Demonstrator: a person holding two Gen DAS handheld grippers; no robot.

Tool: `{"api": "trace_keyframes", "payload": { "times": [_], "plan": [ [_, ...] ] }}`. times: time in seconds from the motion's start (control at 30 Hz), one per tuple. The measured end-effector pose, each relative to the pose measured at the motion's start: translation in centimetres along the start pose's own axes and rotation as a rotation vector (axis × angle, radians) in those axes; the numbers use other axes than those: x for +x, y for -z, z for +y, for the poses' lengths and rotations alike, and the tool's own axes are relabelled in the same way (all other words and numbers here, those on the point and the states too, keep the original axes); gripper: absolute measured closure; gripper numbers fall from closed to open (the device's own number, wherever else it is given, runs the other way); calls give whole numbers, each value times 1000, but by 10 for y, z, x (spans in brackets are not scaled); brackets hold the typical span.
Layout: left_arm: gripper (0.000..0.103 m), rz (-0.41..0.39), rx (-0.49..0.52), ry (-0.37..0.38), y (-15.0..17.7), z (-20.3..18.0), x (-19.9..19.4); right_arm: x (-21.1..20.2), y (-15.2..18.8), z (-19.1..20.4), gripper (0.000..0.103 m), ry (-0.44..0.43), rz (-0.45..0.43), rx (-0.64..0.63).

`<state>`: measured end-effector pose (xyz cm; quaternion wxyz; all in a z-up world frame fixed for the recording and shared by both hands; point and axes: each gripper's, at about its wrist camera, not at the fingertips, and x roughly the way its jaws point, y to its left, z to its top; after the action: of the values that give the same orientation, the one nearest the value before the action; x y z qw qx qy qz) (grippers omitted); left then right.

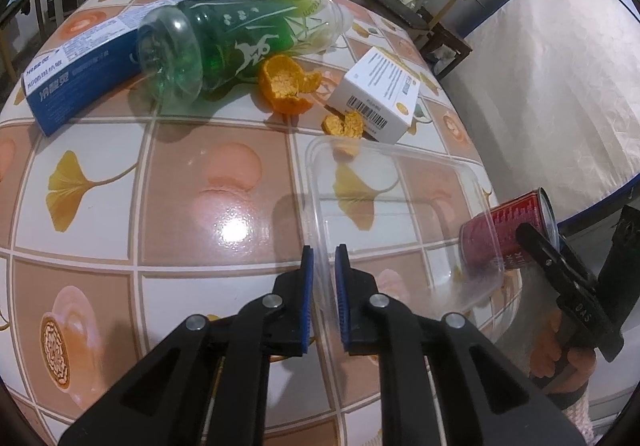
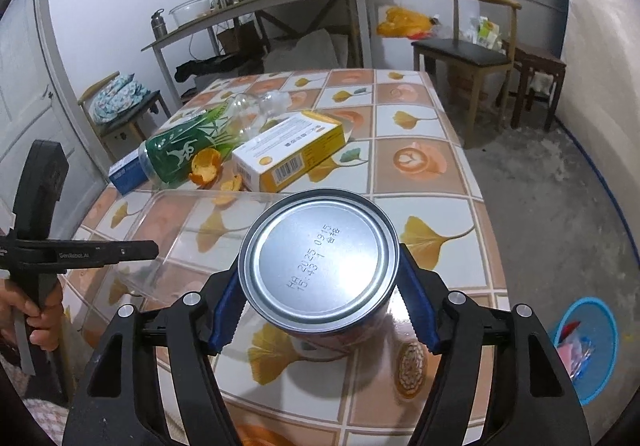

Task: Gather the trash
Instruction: 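Lift the red can and clear container off the table with both tools, then carry the can and container over the blue basket and open both tools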

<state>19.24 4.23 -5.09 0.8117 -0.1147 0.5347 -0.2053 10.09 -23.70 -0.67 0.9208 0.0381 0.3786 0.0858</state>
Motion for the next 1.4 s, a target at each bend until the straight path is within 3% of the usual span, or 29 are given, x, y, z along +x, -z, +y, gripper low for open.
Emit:
{"api": "trace_keyframes", "payload": {
  "times": [0.1,0.47,0.67,0.8,0.97,1.13,1.27,1.4],
  "plan": [
    [99,-7,4,-10,1,-1,-2,-2,2,3,39,6,-9,-9],
    [100,-66,23,-29,-1,-18,-23,-31,6,-21,39,-28,-76,77],
    [100,-80,96,10,-13,-61,-23,-67,8,-57,39,-15,-158,171],
    [100,-54,208,56,-26,-119,-6,-101,21,-95,39,48,-215,248],
    [100,21,364,123,-36,-211,41,-144,54,-167,39,218,-247,387],
    [99,213,451,194,-31,-310,131,-165,96,-248,39,353,-194,570],
    [99,392,472,160,-8,-370,218,-156,127,-303,39,424,-122,697],
    [99,498,465,95,10,-409,286,-141,153,-352,39,456,-64,819]
  ]
}}
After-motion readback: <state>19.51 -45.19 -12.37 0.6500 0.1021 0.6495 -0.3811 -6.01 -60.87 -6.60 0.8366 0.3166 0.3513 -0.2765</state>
